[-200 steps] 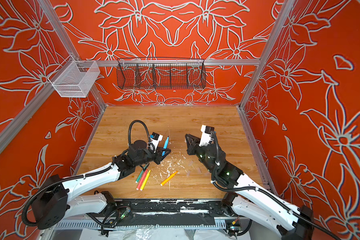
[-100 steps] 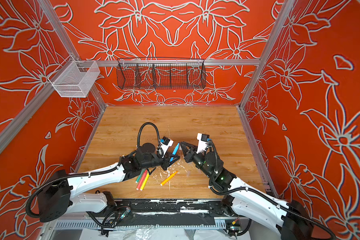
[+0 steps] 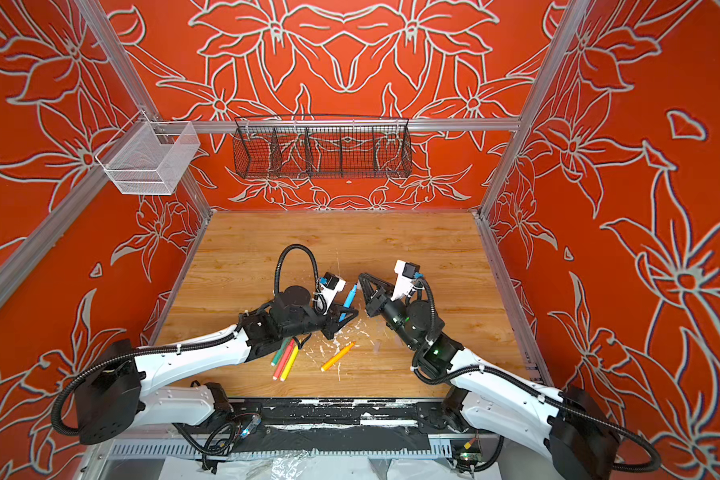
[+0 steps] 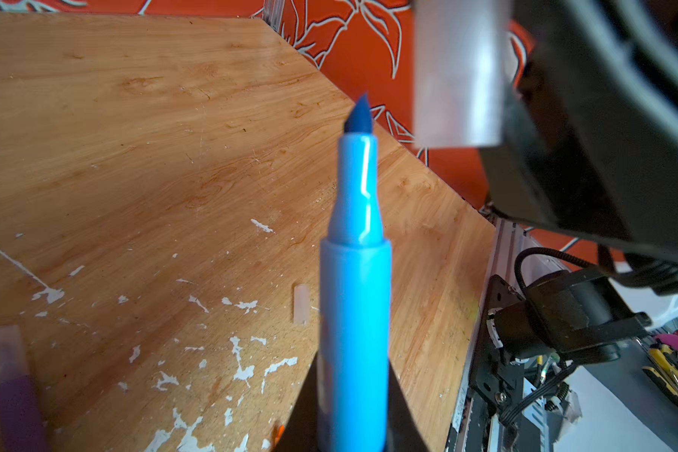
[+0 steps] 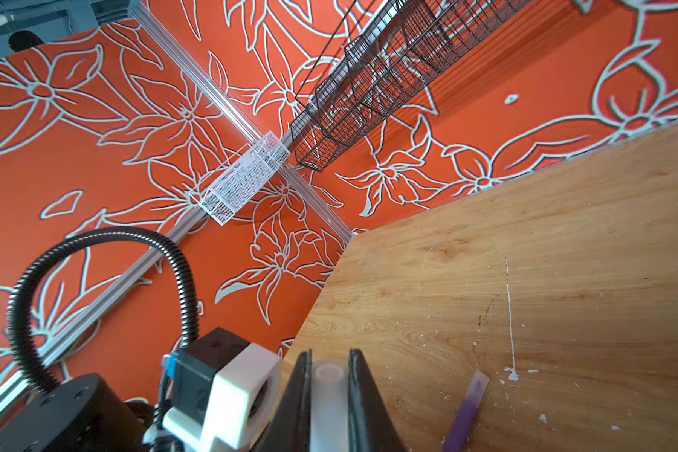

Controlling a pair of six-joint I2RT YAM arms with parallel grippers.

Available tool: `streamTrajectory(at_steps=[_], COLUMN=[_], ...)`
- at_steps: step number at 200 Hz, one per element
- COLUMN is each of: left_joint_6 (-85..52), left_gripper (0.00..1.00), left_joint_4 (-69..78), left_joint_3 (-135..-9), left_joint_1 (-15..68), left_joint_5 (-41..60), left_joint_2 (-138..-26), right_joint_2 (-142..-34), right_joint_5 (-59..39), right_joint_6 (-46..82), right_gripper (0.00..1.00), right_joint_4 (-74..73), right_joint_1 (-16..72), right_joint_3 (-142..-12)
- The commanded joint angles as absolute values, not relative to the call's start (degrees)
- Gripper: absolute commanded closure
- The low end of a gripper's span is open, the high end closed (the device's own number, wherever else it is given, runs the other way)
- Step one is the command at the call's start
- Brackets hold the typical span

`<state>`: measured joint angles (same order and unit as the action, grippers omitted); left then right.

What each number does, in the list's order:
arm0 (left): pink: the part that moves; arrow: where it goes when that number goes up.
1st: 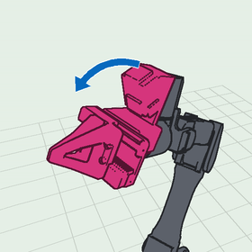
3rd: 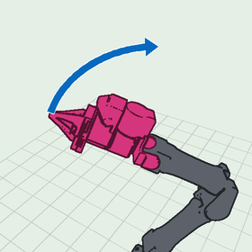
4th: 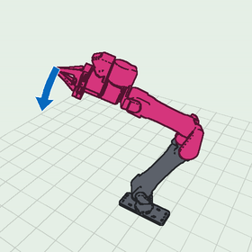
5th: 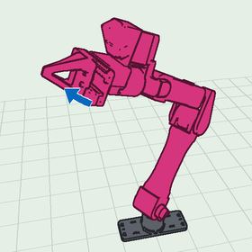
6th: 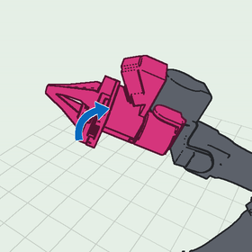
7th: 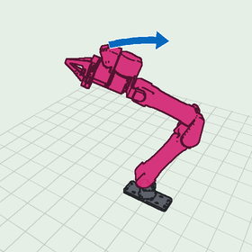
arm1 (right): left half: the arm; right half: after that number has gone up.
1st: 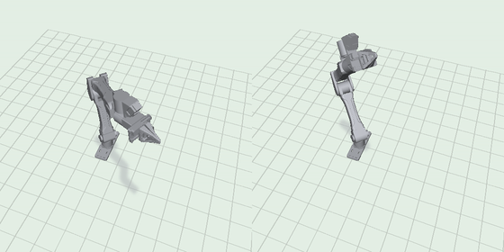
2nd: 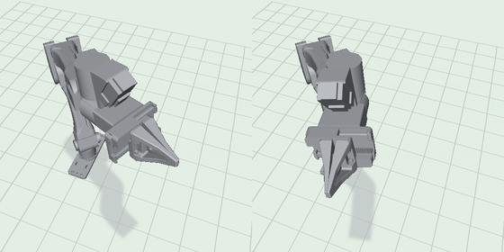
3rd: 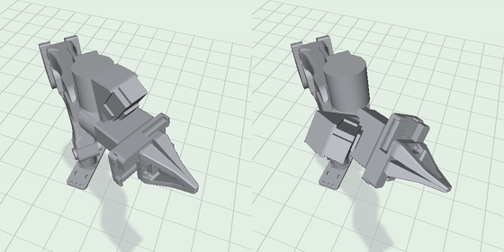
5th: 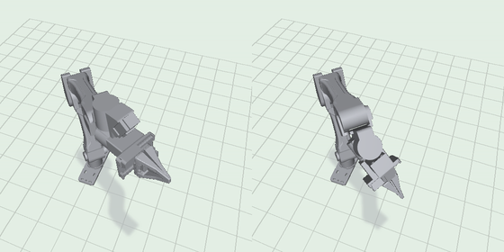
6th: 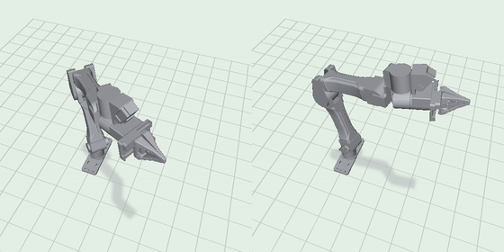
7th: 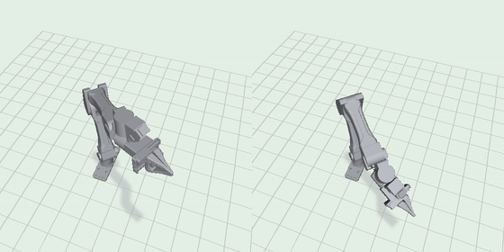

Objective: Insert the pens into the pen caps
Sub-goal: 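Lift the translucent cap with the right gripper toward the blue marker, then lower the cap onto the blue marker tip held by the left gripper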

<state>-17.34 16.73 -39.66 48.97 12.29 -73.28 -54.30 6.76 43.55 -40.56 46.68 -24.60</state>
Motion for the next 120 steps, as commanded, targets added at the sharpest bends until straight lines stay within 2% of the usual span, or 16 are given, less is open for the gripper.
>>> streamTrajectory(at_steps=[1, 38, 120], left_joint_6=[-16.2, -16.3, -16.3], left_gripper=[1.0, 1.0, 1.0], left_joint_4=[17.0, 17.0, 17.1], left_joint_3=[-39.4, -39.5, -39.3], left_joint_1=[49.1, 49.1, 49.1], left_joint_5=[11.7, 11.6, 11.6], left_joint_2=[-71.7, -71.8, -71.4], right_joint_2=[-56.6, -58.6, -55.5], right_joint_5=[9.3, 9.1, 11.1], right_joint_6=[42.6, 42.5, 41.6], right_gripper=[0.98, 0.98, 0.98], right_joint_4=[-43.9, -45.7, -44.3], right_joint_1=[46.6, 46.5, 46.6], right_joint_3=[-27.4, -27.7, -27.3])
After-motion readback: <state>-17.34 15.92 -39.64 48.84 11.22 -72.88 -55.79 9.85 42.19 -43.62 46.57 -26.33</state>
